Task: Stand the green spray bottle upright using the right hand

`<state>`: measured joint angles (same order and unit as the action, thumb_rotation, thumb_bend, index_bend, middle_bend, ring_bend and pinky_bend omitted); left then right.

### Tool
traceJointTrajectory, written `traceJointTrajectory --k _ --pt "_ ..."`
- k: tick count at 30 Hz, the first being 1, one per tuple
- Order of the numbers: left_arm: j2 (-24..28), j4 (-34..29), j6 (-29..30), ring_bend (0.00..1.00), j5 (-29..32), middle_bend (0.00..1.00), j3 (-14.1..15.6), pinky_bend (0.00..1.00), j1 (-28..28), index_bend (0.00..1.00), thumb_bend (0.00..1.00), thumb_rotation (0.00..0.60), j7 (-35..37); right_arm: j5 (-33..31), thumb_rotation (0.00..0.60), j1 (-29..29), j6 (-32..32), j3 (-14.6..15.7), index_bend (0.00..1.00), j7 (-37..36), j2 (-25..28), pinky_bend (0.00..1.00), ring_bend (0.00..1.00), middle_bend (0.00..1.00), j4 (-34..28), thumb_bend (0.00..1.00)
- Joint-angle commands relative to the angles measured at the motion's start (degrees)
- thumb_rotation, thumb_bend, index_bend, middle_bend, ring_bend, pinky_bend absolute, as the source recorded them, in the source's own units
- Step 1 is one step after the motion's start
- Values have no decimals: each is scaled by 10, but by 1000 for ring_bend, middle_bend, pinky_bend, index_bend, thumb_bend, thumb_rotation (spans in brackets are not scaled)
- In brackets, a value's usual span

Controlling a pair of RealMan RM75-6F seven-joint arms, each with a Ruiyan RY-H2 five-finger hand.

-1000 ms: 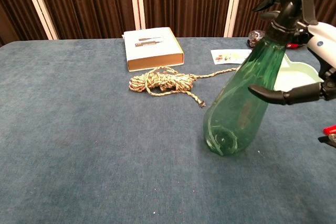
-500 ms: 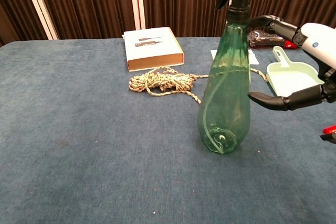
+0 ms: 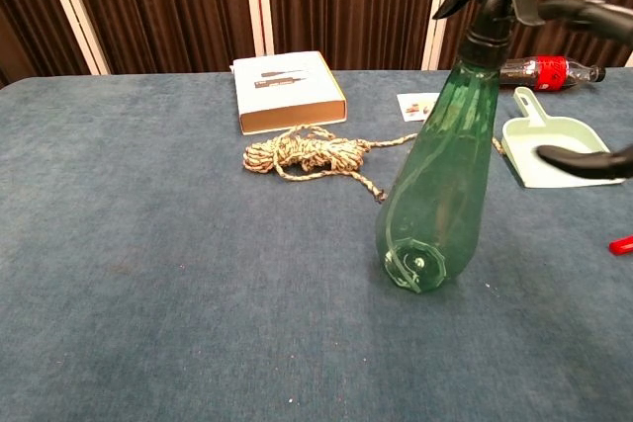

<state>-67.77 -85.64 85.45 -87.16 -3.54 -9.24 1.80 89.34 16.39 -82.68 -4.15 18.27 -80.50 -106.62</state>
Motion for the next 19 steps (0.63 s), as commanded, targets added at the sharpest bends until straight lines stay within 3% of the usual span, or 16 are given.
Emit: traceJointTrajectory --k 1,7,14,19 --pt "1 0 13 0 -7 0 1 0 5 0 32 600 0 -34 600 -28 -12 3 0 -23 59 0 0 0 22 298" --pt "-1 3 5 0 -6 0 3 0 3 0 32 600 -2 -74 600 -74 -43 11 0 -33 98 0 0 0 102 298" --pt "-2 1 8 0 -15 0 9 0 5 0 32 600 -10 -70 600 -128 -87 29 0 -116 120 0 0 0 156 297" --pt "-5 1 13 0 -26 0 13 0 7 0 32 600 -18 -84 600 -135 -62 33 0 -140 141 0 0 0 166 296"
